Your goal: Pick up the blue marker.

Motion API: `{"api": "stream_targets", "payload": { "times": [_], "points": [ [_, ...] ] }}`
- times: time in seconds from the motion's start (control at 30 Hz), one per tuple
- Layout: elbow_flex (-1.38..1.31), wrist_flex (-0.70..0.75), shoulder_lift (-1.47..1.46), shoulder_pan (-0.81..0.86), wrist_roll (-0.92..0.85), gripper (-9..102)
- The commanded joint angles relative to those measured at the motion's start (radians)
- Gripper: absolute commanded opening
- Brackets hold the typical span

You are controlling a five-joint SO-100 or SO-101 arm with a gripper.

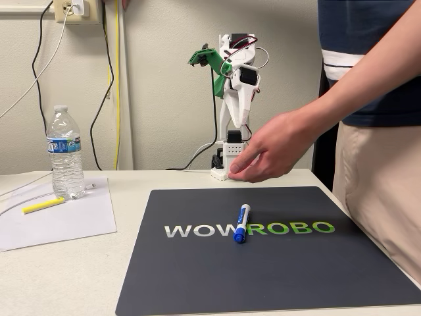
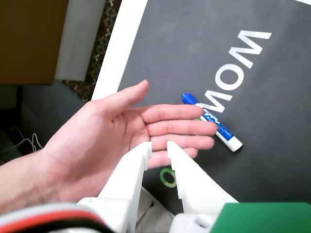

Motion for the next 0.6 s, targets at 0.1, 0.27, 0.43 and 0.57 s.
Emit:
{"api": "stream_targets", "payload": {
  "times": [0.1,0.27,0.43,0.57],
  "points": [
    [0.830,-0.968,0.382,-0.031,0.161,6],
    [0.755,-0.851,0.339,-0.028,0.152,6],
    [0.755,-0.856,0.339,-0.028,0.152,6],
    [0.755,-0.856,0.341,-0.026,0.152,6]
  ]
}}
